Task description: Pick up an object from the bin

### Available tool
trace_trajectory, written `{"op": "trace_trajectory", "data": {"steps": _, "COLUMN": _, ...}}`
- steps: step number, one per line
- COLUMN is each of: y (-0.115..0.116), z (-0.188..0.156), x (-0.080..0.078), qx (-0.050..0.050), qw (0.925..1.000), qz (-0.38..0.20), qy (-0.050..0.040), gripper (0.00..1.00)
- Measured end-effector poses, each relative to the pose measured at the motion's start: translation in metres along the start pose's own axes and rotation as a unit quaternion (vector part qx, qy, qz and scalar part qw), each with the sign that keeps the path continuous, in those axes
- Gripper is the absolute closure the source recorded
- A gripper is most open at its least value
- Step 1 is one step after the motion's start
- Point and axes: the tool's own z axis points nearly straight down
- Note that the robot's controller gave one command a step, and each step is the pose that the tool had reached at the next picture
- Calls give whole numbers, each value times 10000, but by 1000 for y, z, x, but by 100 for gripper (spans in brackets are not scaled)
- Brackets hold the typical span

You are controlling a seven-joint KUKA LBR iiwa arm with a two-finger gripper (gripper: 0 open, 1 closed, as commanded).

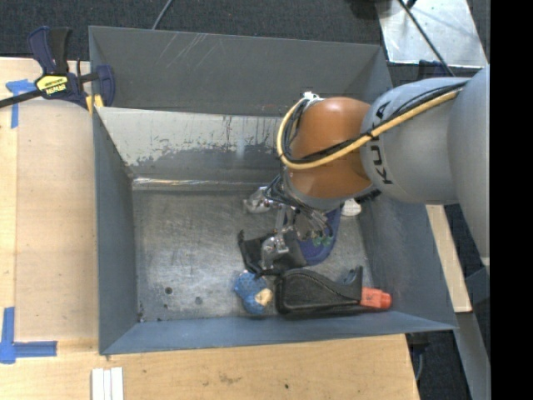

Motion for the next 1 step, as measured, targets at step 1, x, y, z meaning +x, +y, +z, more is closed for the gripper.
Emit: {"op": "trace_trajectory", "data": {"steps": 1, "y": -28, "z": -28, "x": -2, "qx": 38, "qw": 9925, "qz": 1222, "qy": 21, "gripper": 0}}
